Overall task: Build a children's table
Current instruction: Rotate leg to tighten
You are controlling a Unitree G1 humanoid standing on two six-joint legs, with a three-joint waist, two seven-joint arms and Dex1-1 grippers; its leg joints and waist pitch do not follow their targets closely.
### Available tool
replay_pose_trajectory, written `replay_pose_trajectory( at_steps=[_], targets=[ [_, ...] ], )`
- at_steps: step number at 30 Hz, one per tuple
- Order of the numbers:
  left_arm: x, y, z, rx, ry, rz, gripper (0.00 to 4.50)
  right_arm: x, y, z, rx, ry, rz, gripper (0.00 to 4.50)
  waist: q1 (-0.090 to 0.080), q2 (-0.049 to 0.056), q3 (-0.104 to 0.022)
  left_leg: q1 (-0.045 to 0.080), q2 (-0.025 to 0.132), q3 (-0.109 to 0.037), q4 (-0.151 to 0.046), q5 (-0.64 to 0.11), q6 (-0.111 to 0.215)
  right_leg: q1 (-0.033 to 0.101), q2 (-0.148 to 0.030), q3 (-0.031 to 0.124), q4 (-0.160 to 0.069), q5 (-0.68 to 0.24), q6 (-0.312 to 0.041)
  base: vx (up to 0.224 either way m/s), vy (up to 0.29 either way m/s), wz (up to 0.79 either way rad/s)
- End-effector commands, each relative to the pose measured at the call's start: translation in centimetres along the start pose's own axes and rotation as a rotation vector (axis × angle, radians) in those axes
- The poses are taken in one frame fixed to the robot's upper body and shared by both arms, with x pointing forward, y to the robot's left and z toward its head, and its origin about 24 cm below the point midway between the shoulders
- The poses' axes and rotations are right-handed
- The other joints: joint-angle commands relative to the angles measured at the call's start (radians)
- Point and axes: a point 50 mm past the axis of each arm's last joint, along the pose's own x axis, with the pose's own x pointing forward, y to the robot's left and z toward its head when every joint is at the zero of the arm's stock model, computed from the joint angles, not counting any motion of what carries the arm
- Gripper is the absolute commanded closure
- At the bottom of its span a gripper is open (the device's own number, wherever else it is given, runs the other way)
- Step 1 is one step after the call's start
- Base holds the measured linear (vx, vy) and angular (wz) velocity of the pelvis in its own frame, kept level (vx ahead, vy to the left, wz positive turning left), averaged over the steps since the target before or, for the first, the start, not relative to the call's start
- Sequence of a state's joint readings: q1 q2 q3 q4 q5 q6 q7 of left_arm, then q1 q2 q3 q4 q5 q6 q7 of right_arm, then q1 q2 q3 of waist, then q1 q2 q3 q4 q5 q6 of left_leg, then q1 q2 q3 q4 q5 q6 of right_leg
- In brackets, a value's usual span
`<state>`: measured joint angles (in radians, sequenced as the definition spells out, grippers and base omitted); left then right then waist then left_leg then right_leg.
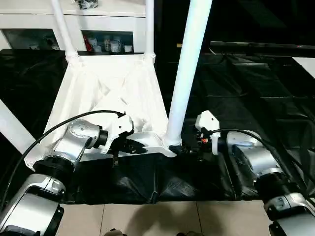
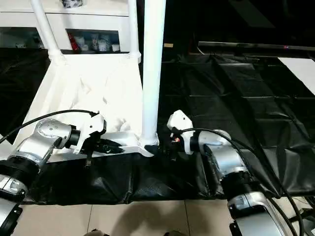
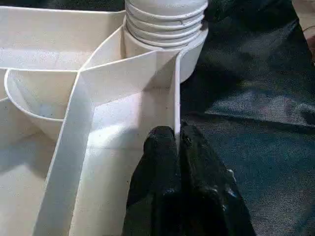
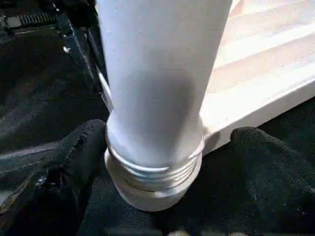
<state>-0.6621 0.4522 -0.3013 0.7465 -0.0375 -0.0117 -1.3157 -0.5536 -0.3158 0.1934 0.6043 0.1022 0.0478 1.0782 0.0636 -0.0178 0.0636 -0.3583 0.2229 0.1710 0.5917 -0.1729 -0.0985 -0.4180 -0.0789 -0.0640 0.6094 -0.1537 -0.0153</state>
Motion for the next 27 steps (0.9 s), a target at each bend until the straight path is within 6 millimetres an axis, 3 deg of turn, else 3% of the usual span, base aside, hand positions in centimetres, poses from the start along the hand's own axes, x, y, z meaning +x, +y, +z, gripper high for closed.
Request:
replay_pose_trajectory(
  at_steps=[1,6,11,17,27],
  targets=[
    [1.2,-0.6,0.6,0.027,-0.044,-0.073,4.50,0.3,-0.3,0.4,-0.022,0.005,0.002,0.39,-0.003,0.007,-0.074,0.006,0.001,0.009,-0.070,-0.278,0.012,0.055,-0.045,0.036,-0.075,-0.319,-0.201,0.000,0.000,0.00],
    [1.2,-0.6,0.6,0.030,-0.038,-0.072,4.50,1.0,-0.2,0.6,-0.023,0.006,0.018,0.83,-0.002,0.009,-0.075,0.007,0.003,0.009,-0.070,-0.276,0.010,0.055,-0.044,0.036,-0.072,-0.296,-0.213,0.000,0.000,0.00],
    [1.1,-0.4,0.6,0.032,-0.028,-0.069,4.50,1.7,-0.3,0.6,-0.022,0.015,0.038,1.05,-0.001,0.003,-0.075,0.005,0.002,0.009,-0.070,-0.270,0.013,0.057,-0.045,0.036,-0.071,-0.301,-0.212,0.000,0.000,0.00],
    [1.1,-0.3,0.7,0.033,-0.025,-0.075,4.50,2.0,-0.3,0.6,-0.022,0.024,0.065,1.67,-0.001,0.007,-0.073,0.006,0.004,0.009,-0.071,-0.276,0.012,0.055,-0.046,0.037,-0.072,-0.314,-0.210,0.000,0.000,0.00],
    [1.9,-0.1,1.4,0.025,-0.046,-0.046,4.50,2.3,-0.2,-0.2,0.029,0.030,0.069,1.76,-0.001,0.008,-0.075,0.008,0.004,0.010,-0.069,-0.276,0.014,0.056,-0.045,0.036,-0.070,-0.285,-0.228,0.000,0.000,0.00]
  ],
)
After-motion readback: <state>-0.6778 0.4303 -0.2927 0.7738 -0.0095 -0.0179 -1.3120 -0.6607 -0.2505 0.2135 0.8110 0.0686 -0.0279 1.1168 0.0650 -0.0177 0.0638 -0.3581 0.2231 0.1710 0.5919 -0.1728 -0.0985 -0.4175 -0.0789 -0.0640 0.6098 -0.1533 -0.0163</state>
